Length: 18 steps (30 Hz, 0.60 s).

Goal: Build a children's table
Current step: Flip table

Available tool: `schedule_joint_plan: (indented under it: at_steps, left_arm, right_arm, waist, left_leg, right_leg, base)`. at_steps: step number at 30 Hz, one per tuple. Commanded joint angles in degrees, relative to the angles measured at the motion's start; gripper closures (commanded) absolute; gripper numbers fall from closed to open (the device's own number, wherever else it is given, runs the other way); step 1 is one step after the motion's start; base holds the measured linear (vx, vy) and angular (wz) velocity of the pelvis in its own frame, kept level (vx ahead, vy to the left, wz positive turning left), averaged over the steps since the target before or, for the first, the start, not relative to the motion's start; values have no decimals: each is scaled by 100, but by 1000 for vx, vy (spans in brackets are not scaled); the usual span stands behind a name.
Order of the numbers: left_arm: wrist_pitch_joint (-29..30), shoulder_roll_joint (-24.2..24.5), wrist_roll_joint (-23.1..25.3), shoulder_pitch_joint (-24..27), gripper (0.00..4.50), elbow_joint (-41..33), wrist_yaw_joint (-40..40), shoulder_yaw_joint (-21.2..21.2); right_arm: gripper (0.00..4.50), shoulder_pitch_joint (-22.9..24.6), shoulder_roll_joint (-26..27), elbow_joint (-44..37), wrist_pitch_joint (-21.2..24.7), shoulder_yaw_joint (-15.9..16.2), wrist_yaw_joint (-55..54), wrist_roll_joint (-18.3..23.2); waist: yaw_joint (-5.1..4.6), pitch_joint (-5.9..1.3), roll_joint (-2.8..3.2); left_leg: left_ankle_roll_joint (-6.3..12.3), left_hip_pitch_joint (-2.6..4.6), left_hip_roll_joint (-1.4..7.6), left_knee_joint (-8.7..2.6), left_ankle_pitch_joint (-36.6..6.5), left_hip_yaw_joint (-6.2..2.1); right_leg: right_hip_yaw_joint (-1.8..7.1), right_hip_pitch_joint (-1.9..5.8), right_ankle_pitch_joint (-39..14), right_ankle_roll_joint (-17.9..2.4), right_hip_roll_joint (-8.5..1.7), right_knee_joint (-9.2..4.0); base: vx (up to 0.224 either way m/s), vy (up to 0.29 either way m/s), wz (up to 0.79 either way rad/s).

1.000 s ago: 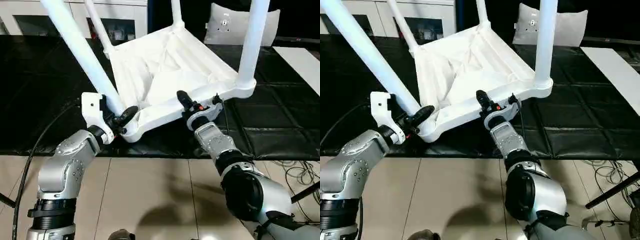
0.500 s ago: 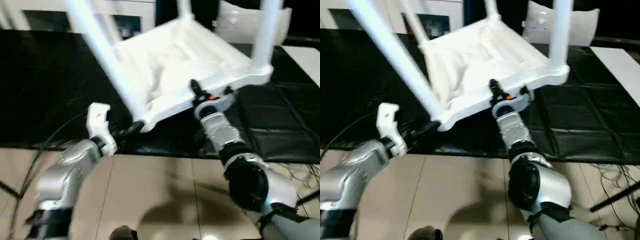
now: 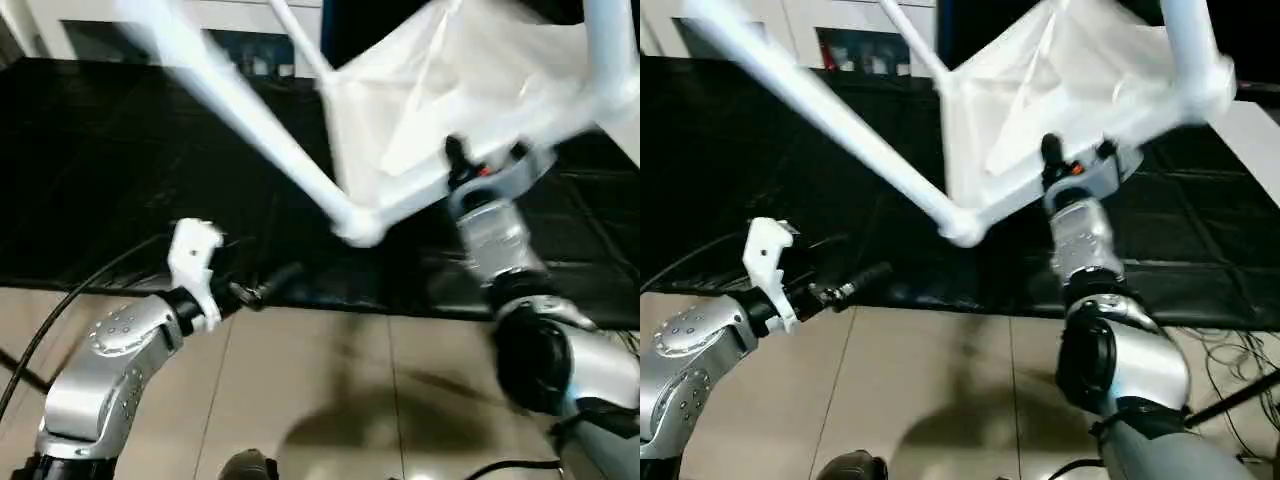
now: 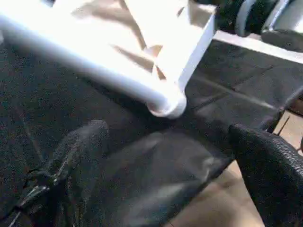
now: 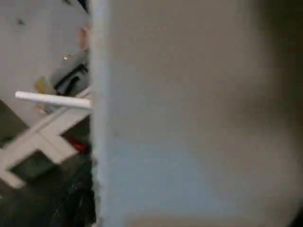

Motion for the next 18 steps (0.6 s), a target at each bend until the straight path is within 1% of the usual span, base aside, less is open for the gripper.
schedule_joint_plan:
  at_steps: [1, 3, 4, 5, 6, 7, 9, 11, 12, 13, 14, 15, 18]
  left_arm:
    - [-17, 83, 114, -265, 0, -228, -15, -37]
    - [7, 120, 113, -382, 0, -288, 5, -37]
    - [74, 155, 115, -569, 0, -372, 72, -14]
    - [90, 163, 113, -627, 0, -394, 92, -4]
    - [102, 179, 126, -780, 0, -425, 140, 30]
    - [105, 187, 135, -837, 0, -437, 157, 42]
    - [99, 217, 174, -923, 0, -451, 176, 45]
    - [81, 270, 251, -1016, 0, -444, 182, 30]
    - [31, 381, 446, -1251, 0, -391, 201, -18]
    - [1, 410, 516, -1323, 0, -364, 211, -40]
    - [-37, 439, 601, -1417, 0, -308, 226, -79]
    - [-49, 447, 626, -1448, 0, -287, 232, -94]
    - [-107, 480, 792, -1635, 0, -217, 238, -284]
  right_arm:
    - [253, 51, -225, -402, -233, 319, -314, -467]
    - [253, 95, -243, -486, -231, 408, -399, -582]
    - [254, 153, -258, -628, -196, 523, -513, -722]
    - [254, 172, -265, -676, -181, 564, -549, -771]
    - [254, 220, -294, -797, -199, 696, -666, -964]
    - [254, 243, -305, -855, -203, 750, -718, -1046]
    - [254, 278, -308, -960, -159, 819, -790, -1144]
    - [254, 273, -311, -1014, -90, 851, -866, -1196]
    - [254, 262, -326, -1131, 39, 982, -980, -1330]
    - [254, 252, -328, -1146, 77, 1020, -990, -1360]
    - [254, 246, -323, -1179, 168, 1079, -995, -1395]
    - [254, 245, -319, -1193, 207, 1098, -995, -1404]
    - [254, 211, -348, -1247, 399, 1306, -1111, -1625]
  waist:
    - [-35, -435, -40]
    - [-48, -432, -42]
    - [-57, -431, -41]
    - [-61, -427, -35]
    - [-68, -432, -44]
    - [-64, -433, -43]
    - [-74, -434, -51]
    - [-75, -424, -45]
    - [-83, -422, -54]
    - [-82, -428, -39]
    - [-86, -423, -48]
    - [-85, -411, -44]
    - [-96, -420, -60]
  left_leg:
    - [223, 233, 282, -328, -444, -60]
    - [182, 221, 277, -330, -499, -61]
    - [165, 218, 276, -331, -516, -63]
    - [128, 230, 280, -332, -544, -62]
    - [105, 230, 280, -334, -545, -67]
    - [68, 236, 271, -327, -531, -59]
    - [33, 222, 266, -329, -559, -66]
    - [1, 223, 261, -329, -659, -62]
    - [-25, 226, 265, -338, -697, -68]
    - [-65, 241, 265, -336, -756, -66]
    - [-86, 243, 269, -343, -788, -71]
    - [-133, 242, 266, -349, -852, -72]
    - [-198, 227, 267, -352, -858, -79]
  right_leg:
    - [275, 273, 166, -1201, -435, -344]
    - [281, 282, 112, -1171, -432, -341]
    - [280, 283, 92, -1164, -430, -341]
    - [282, 269, 49, -1137, -423, -350]
    - [280, 275, 60, -1121, -421, -343]
    - [284, 265, 58, -1094, -409, -345]
    - [282, 278, 10, -1068, -415, -346]
    - [290, 267, -115, -1014, -415, -368]
    - [290, 262, -198, -974, -405, -374]
    - [293, 252, -265, -945, -407, -372]
    - [292, 251, -292, -936, -403, -379]
    - [294, 244, -351, -923, -405, -390]
    - [296, 253, -308, -905, -411, -374]
  base:
    - [0, 0, 0]
    - [0, 0, 0]
    - [0, 0, 0]
    - [0, 0, 0]
    - [0, 0, 0]
    - [0, 0, 0]
    - [0, 0, 0]
    - [0, 0, 0]
    - [0, 0, 0]
    - [0, 0, 0]
    - [0, 0, 0]
    - [0, 0, 0]
    - [0, 0, 0]
